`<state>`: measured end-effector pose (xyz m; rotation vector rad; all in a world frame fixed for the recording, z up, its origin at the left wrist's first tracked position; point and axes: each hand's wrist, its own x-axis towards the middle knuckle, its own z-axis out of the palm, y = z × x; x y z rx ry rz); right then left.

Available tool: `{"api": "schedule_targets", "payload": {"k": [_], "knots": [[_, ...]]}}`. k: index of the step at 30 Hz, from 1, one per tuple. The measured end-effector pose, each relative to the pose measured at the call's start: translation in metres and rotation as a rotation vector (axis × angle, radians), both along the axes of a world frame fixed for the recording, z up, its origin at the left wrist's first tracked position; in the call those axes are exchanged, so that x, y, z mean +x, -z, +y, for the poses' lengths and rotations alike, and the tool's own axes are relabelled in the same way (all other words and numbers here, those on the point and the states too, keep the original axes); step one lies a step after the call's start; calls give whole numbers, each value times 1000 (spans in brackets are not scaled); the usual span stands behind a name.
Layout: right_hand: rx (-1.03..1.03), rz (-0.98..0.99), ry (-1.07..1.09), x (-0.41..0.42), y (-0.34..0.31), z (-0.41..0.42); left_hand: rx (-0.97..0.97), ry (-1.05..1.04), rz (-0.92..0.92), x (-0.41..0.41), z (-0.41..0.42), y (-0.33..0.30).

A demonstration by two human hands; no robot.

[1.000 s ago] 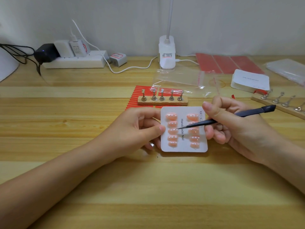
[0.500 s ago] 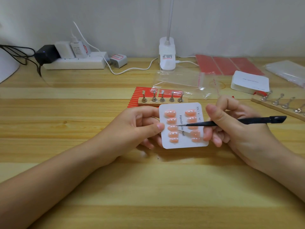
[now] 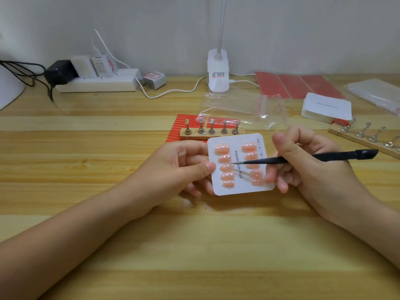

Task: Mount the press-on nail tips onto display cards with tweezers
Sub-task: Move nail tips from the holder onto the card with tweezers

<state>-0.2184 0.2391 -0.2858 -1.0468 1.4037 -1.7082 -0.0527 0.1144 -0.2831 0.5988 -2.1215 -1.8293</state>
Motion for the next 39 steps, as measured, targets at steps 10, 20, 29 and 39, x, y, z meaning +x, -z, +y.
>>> {"api": "schedule_targets", "payload": {"k": [10,20,29,39], "knots": [[-70,101,409,-3,-3,0,30,-44,25,-1,-1,0],[-65,292,77,7,3,-1,25,-138,-6,-4,5,-2],[-127,445,89,10,6,-2,-21,-167,3,-8,8,0],[-143,410,91,12,5,-1,-32,-150,-1,-9,7,-1]]}}
